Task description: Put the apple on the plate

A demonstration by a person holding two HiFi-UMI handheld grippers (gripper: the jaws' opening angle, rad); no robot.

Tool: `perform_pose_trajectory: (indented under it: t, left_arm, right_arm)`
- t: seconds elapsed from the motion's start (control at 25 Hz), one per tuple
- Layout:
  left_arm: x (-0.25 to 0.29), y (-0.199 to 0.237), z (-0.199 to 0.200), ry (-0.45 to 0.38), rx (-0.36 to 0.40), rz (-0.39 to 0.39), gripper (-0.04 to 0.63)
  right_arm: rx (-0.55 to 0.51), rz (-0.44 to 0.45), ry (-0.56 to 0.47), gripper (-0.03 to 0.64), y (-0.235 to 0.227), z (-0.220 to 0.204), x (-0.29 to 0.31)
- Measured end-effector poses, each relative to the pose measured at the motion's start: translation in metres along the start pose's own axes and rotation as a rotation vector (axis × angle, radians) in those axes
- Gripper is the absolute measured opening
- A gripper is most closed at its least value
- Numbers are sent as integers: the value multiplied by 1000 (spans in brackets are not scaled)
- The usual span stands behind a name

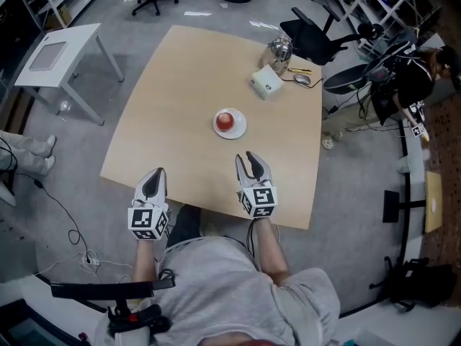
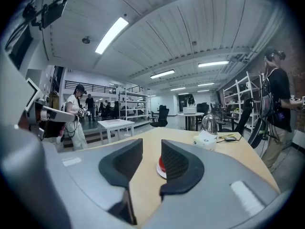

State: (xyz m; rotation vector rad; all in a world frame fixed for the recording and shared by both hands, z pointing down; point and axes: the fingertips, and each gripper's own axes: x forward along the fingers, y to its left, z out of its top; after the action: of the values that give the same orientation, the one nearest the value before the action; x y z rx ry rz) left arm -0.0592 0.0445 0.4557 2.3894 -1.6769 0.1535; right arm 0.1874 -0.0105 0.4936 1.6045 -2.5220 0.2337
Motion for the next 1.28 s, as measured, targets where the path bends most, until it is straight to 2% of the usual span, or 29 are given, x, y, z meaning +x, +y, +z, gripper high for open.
perform_pose_trajectory:
  t: [0.88, 1.28]
  left_arm:
    - [-54, -23, 4, -47, 21, 21, 19]
    - [-55, -20, 3, -59, 25, 25, 19]
  right_arm:
    - [-16, 38, -50, 43, 29, 8, -64]
    - [-8, 49, -56, 8, 36, 3, -68]
